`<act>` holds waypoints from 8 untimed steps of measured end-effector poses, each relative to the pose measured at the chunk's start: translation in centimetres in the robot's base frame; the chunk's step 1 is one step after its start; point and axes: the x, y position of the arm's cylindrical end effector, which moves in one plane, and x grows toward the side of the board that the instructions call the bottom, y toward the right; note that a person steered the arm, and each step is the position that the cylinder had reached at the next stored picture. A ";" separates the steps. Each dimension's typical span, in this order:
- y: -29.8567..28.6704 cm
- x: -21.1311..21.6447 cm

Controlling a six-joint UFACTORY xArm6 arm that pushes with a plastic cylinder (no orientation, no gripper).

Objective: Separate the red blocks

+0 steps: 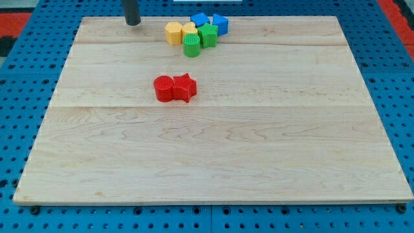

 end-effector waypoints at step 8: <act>8.9 12.7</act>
